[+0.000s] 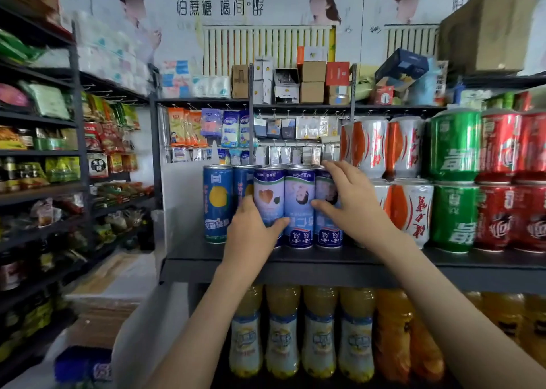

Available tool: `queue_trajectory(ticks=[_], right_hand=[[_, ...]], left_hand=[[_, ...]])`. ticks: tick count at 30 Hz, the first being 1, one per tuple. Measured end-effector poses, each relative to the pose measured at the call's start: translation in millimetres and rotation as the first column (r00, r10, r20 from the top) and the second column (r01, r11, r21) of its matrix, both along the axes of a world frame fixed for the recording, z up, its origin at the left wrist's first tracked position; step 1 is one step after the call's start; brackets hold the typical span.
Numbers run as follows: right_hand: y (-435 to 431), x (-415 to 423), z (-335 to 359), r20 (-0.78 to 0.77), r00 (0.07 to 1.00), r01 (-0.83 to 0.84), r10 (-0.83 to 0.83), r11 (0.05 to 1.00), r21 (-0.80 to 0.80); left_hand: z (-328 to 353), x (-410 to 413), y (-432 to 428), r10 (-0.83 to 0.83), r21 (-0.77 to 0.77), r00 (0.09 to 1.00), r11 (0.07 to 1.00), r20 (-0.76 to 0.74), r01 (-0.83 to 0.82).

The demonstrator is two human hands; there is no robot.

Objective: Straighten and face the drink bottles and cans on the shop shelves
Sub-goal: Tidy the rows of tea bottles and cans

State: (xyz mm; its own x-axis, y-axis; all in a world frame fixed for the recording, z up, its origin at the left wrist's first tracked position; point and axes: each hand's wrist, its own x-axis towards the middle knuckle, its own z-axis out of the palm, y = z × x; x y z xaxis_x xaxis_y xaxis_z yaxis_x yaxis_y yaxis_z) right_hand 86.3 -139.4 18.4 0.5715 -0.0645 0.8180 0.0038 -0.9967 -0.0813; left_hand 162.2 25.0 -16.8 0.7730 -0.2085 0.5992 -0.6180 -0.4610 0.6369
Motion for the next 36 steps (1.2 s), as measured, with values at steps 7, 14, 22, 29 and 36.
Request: queue_trajectory(ticks=[7, 14, 22, 29, 36], right_hand=[[-9.9, -5.1, 8.7, -0.046, 0.992, 0.112, -0.118, 0.986, -0.126], [-17.1, -8.5, 14.1, -0.078, 0.993, 0.069, -0.084, 0.981, -0.182], [-23.5, -12.6, 18.3, -0.138, 0.99, -0.027, 0.002, 0.983, -0.182], [-59.3, -40.0, 4.6, -0.005, 0.98, 0.196, -0.199, 0.972, -0.131], [-68.0, -43.5, 3.6, -0.074, 0.981, 0.169, -0.178, 0.979, -0.115]], left_hand=[[1.5, 2.5, -10.2, 0.029, 0.028, 0.999, 0.999, 0.022, -0.03], [2.6, 4.9, -14.1, -0.002, -0.012, 1.0, 1.0, 0.013, 0.002], [13.5, -4.0, -16.1, 0.024, -0.015, 0.998, 1.0, 0.063, -0.023], [9.9, -29.0, -41.9, 0.13, -0.034, 0.856, 0.991, 0.501, -0.13], [3.2, -32.9, -77.7, 0.129, 0.25, 0.896, 0.935, 0.426, -0.253]])
